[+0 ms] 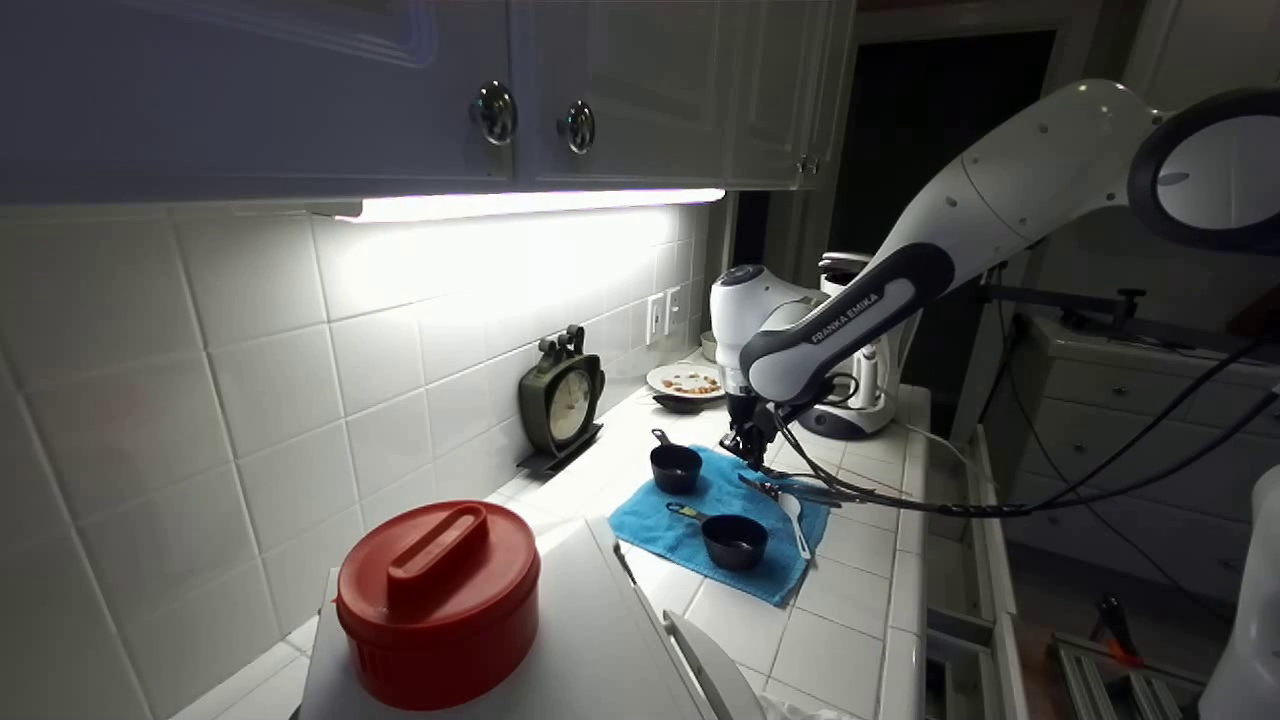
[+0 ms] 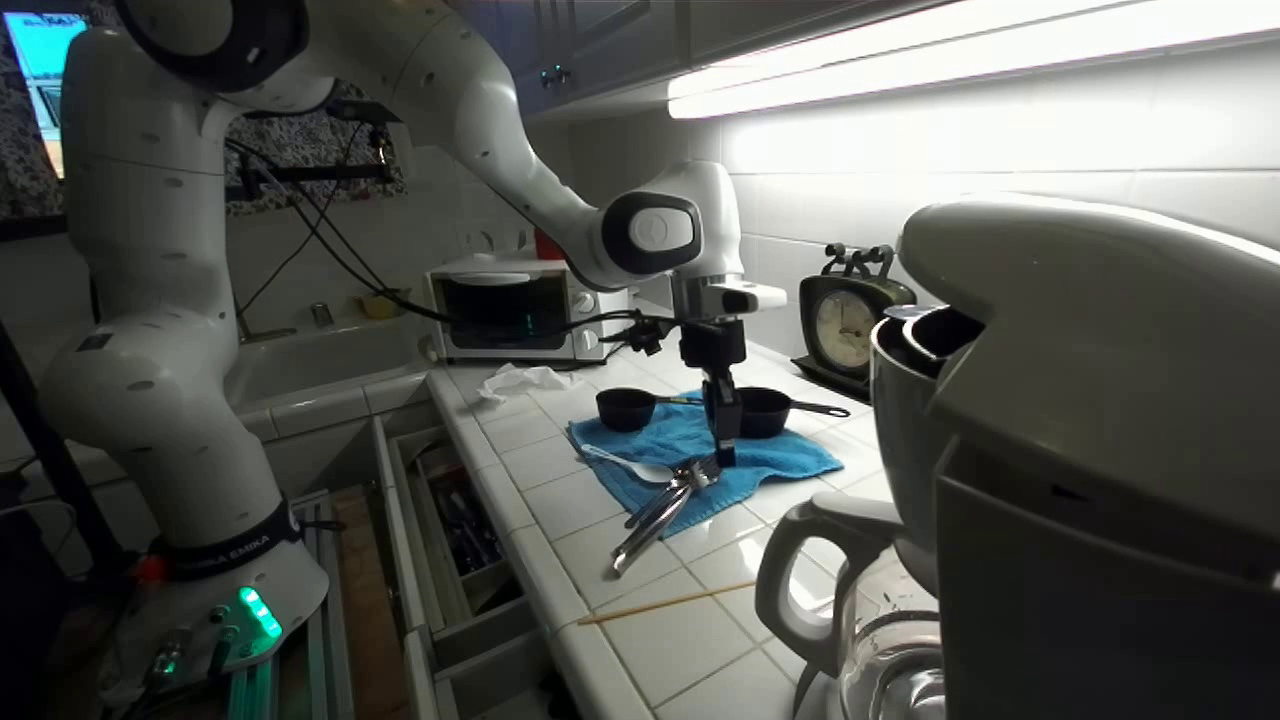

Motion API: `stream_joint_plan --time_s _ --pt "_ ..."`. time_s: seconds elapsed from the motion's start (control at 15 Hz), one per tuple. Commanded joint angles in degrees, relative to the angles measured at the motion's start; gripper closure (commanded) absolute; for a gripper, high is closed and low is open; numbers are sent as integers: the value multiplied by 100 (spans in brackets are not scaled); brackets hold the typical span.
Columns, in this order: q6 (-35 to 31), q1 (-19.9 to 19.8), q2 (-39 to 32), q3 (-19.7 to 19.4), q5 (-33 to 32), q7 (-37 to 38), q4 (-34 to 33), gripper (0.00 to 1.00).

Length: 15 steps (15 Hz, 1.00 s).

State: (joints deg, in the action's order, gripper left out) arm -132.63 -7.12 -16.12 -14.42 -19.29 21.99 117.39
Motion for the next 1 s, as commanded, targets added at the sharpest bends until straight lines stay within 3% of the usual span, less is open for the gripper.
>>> stream_joint_plan --time_s 0.0,0.13,0.67,0.8,0.93 --pt "-173 64 -180 -32 -22 280 -120 68" --pt "-230 83 -189 -49 -13 366 -113 64" --pt "-496 199 278 -100 -56 827 162 7" --pt "-531 213 438 -71 -10 929 246 0" --pt "-452 243 643 -35 55 1095 356 0"
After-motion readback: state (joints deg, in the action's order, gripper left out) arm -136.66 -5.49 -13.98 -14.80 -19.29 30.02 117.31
